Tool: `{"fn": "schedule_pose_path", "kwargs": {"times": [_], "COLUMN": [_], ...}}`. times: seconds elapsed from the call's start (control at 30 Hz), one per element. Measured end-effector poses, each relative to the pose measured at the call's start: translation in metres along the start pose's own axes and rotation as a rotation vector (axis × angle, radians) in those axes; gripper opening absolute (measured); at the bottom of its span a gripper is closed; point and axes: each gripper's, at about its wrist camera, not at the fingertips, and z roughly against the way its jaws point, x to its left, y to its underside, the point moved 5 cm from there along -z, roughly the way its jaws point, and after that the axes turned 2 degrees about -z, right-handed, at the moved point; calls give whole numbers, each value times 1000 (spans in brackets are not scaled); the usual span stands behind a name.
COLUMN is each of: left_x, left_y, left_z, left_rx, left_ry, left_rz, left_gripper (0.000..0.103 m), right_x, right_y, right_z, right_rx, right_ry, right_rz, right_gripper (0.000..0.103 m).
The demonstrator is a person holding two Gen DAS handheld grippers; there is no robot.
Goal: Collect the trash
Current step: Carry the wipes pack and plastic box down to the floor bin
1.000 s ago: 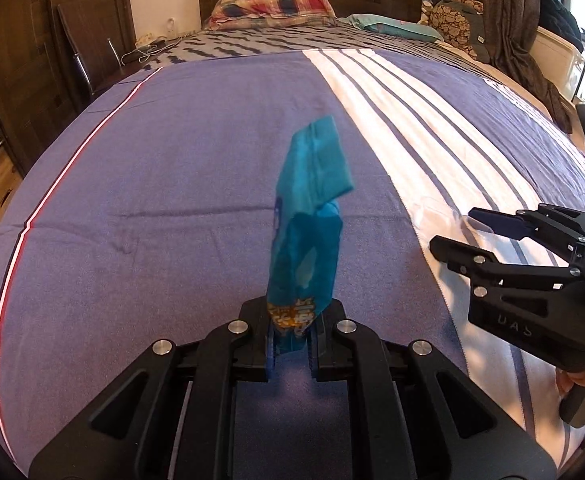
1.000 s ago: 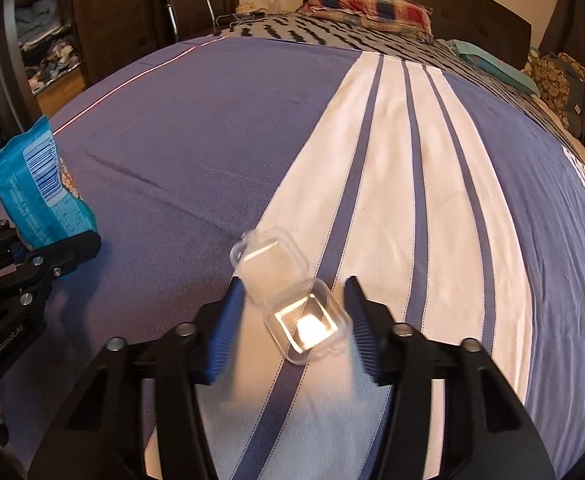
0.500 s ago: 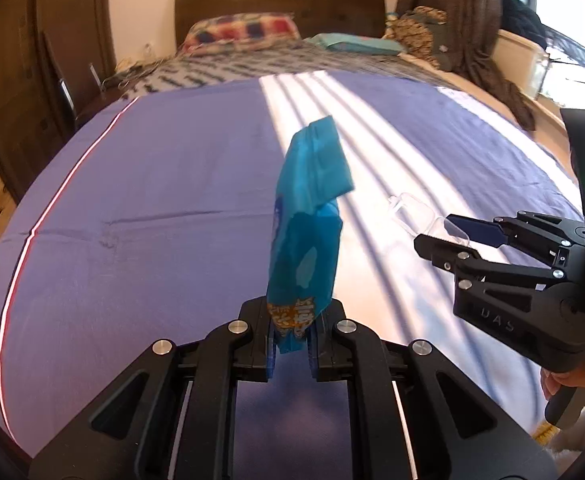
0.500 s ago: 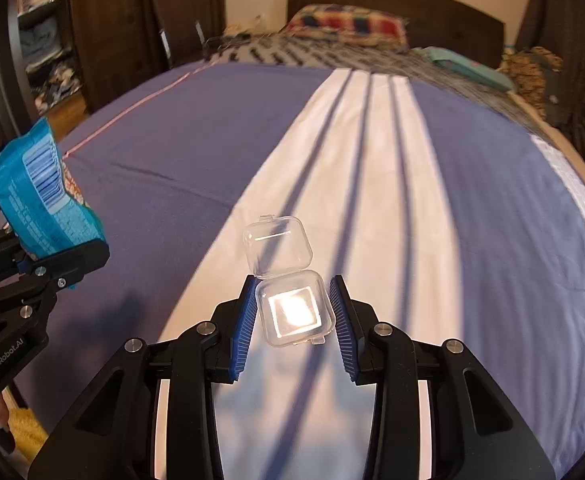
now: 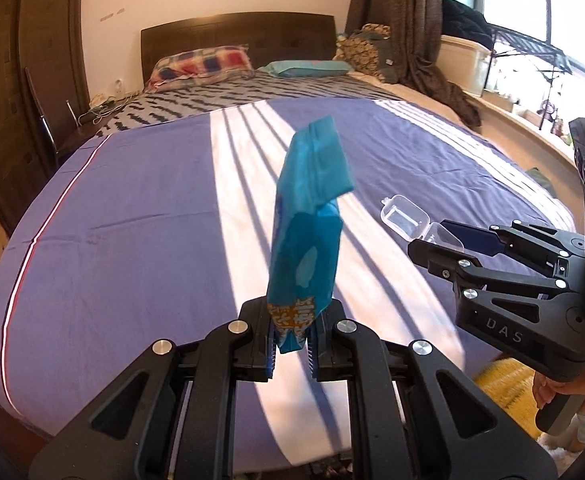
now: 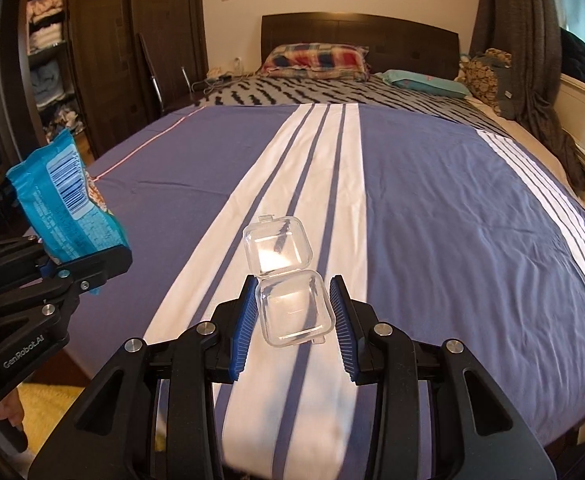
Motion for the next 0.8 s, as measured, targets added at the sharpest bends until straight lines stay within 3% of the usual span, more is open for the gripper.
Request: {"fn": "schedule_pose_path", "kwargs": {"times": [0.4,0.8], "left_x": [-43,-47], "left_y": [66,153], "left_z": [45,40], "left_rx": [-4,112], "left_ry": [39,67], "left_rz": [-22,25], "left_gripper": [11,11], "right_x": [-3,-8], "right_y": [66,152], "right_z": [64,60], "right_rx": [-31,100], "right_ry": [-23,-44], "right_rz": [-33,-64], "right_gripper": [38,38]}}
